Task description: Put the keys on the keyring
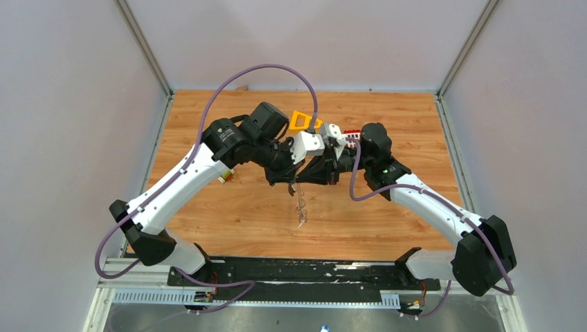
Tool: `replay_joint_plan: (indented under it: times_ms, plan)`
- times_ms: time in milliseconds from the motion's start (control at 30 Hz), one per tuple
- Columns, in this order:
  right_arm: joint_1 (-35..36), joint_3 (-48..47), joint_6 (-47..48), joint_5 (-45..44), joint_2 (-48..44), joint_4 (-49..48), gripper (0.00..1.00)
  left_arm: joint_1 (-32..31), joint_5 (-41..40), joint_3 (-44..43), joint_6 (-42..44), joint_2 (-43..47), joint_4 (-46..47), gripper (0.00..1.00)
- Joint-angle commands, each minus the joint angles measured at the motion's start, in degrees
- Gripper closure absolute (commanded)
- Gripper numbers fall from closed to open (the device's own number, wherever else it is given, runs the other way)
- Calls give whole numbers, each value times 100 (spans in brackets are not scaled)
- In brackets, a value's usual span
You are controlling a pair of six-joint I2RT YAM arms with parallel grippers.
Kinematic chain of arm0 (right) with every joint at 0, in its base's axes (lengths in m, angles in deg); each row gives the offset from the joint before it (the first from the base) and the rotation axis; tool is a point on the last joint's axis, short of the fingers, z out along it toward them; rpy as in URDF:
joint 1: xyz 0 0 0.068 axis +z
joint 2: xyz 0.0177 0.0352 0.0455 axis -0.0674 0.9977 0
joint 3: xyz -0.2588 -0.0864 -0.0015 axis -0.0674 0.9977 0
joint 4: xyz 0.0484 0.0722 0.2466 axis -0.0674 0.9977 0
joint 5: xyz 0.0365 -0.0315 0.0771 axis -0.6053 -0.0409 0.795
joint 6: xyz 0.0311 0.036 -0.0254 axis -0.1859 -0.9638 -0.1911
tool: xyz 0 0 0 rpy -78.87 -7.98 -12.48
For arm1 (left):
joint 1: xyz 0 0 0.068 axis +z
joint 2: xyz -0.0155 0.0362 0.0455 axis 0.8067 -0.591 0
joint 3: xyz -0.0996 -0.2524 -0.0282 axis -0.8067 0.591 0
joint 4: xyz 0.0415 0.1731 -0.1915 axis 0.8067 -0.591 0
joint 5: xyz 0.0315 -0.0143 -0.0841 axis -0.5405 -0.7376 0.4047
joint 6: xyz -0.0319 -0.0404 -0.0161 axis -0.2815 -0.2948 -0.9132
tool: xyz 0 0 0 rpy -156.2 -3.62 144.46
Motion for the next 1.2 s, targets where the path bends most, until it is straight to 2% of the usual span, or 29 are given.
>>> replay_joint_plan:
  times_ms: [0, 133, 233, 400, 667, 833, 967, 1167]
  plan:
    - [88, -66, 236, 156, 29, 115, 93, -29, 139, -12, -129, 265, 434, 100]
    - [92, -81, 238, 135, -1, 124, 94, -29, 166, 87, -117, 275, 473, 100]
    - [93, -92, 260, 131, -36, 138, 100, -29, 169, 173, -103, 277, 516, 100]
    - [76, -93, 346, 52, -182, 177, 100, -21, 160, 333, -60, 335, 657, 100]
    - [-76, -84, 357, 16, -470, 170, 100, 315, 508, 747, -13, 777, 1275, 64]
    - [-212, -84, 312, 56, -682, 150, 100, 541, 775, 1274, 155, 1253, 1934, 48]
    - [-311, -74, 361, 41, -784, 211, 100, 620, 1010, 1668, 153, 1533, 2357, 46]
    - [-334, -83, 506, 32, -795, 336, 100, 630, 1357, 2075, -69, 1609, 3048, 51]
